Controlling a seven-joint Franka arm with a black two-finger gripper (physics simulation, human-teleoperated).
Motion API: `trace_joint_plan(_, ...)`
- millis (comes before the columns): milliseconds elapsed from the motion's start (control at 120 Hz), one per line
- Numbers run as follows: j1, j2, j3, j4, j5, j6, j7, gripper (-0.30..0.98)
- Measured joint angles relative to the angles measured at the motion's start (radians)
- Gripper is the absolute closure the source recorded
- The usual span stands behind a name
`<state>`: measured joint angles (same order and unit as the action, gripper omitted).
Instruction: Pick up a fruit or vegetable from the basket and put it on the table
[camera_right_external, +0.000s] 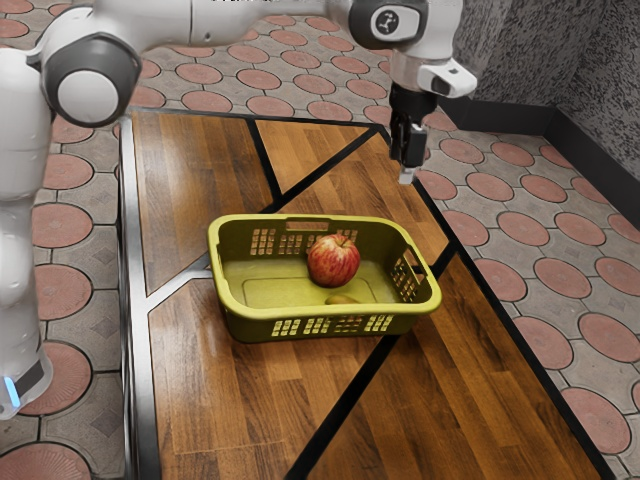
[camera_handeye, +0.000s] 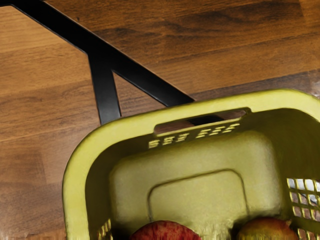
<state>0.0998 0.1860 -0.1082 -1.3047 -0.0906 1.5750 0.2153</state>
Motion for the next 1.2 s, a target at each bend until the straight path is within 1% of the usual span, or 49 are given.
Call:
trace_joint_plan(133, -0.007, -0.1, -0.052, -0.162, 0.026, -0.041, 0.031, 0.0)
trace_joint_plan(183, -0.002, -0.145, -0.077, -0.242, 0.039, -0.036, 0.041, 0.0)
trace_joint_plan(250, -0.007, -0.176, -0.104, -0.316, 0.06, -0.025, 0.053, 0.0)
trace_joint_plan(308, -0.023, -0.211, -0.115, -0.39, 0.073, -0.006, 0.063, 0.0)
trace_joint_plan(375, -0.049, -0.228, -0.119, -0.437, 0.082, 0.014, 0.075, 0.0)
trace_joint_plan(475, -0.059, -0.242, -0.119, -0.466, 0.092, 0.036, 0.094, 0.0)
trace_joint_plan(650, 0.005, -0.248, -0.121, -0.5, 0.108, 0.057, 0.13, 0.0)
trace_joint_plan(742, 0.021, -0.248, -0.138, -0.52, 0.125, 0.076, 0.165, 0.0)
trace_joint_plan(950, -0.018, -0.25, -0.154, -0.563, 0.143, 0.133, 0.289, 0.0)
trace_joint_plan(1058, -0.011, -0.251, -0.156, -0.583, 0.152, 0.167, 0.368, 0.0)
trace_joint_plan(1200, 0.004, -0.252, -0.182, -0.587, 0.166, 0.217, 0.471, 0.0)
